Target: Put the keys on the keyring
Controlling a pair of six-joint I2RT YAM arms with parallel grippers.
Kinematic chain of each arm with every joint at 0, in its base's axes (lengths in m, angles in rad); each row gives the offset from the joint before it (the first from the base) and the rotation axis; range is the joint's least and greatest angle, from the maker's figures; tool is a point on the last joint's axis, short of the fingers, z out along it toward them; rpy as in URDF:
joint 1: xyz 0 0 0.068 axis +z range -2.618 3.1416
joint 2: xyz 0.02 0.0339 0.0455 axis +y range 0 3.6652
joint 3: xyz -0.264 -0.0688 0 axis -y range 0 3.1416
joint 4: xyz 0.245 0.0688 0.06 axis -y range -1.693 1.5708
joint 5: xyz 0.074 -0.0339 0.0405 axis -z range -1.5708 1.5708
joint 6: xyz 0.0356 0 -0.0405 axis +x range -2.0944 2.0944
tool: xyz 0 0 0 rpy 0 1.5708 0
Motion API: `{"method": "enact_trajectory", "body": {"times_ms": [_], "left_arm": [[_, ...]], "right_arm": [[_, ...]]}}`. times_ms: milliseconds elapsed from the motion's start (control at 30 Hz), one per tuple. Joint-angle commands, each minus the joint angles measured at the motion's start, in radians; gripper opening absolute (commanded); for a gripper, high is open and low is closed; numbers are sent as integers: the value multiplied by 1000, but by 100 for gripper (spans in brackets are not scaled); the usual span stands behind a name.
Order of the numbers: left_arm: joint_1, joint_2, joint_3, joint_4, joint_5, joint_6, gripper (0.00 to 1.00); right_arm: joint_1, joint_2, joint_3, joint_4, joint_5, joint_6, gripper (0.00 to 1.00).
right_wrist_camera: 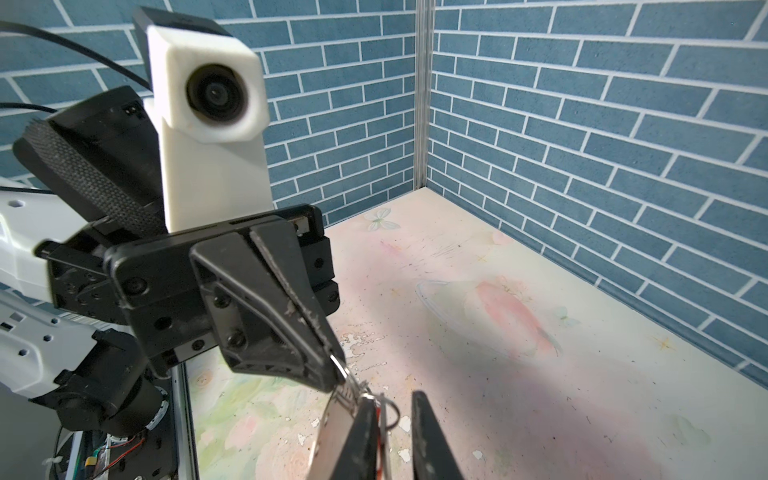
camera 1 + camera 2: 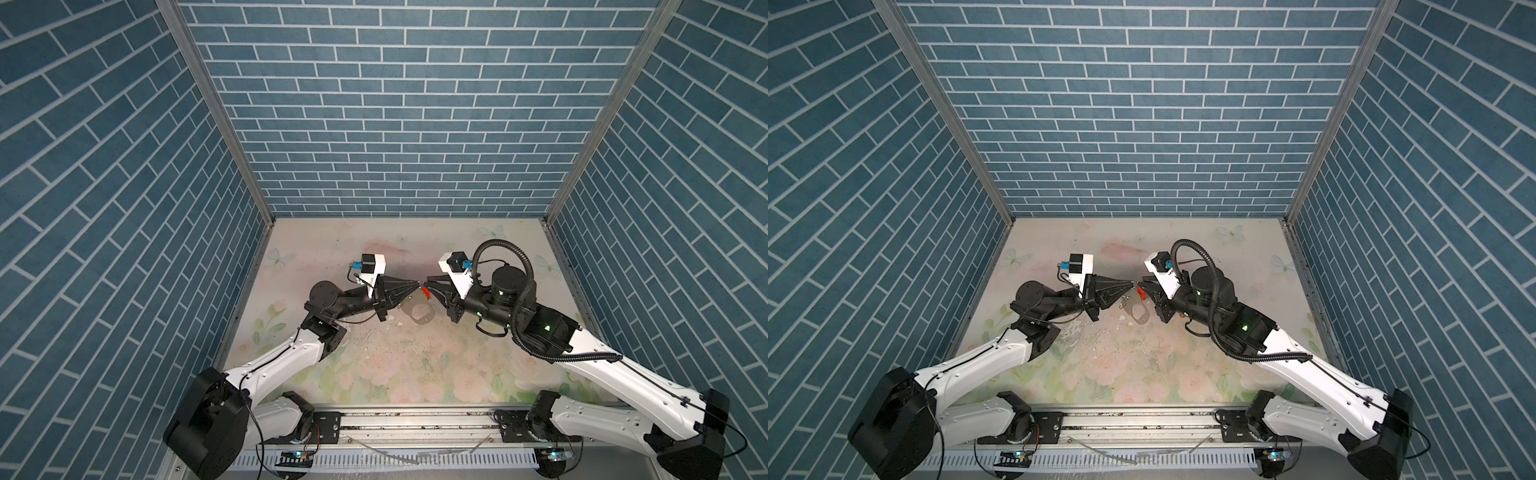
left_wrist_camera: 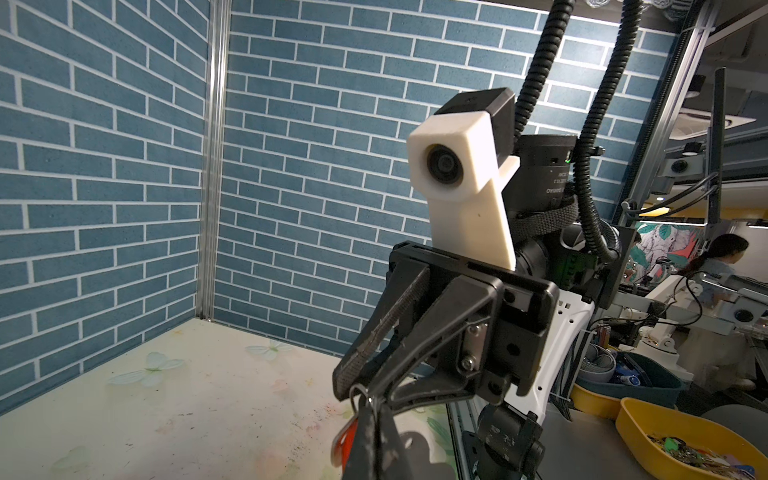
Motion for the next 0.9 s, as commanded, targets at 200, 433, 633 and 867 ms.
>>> {"method": "enact_trajectory", "body": {"times_ms": [200, 433, 633, 867], "left_arm": [[3, -15, -13, 118, -19, -5, 0], [9, -6, -20, 159, -27, -21, 0], [21, 10, -32, 233, -32, -58, 0], [25, 40, -28, 278, -20, -93, 0]], "right_arm": [[0, 11, 50, -16, -51, 20, 12], [0, 5, 41, -38, -103, 17, 16], [-1, -4, 59, -76, -103, -4, 10], [2, 12, 53, -50, -111, 6, 0]]}}
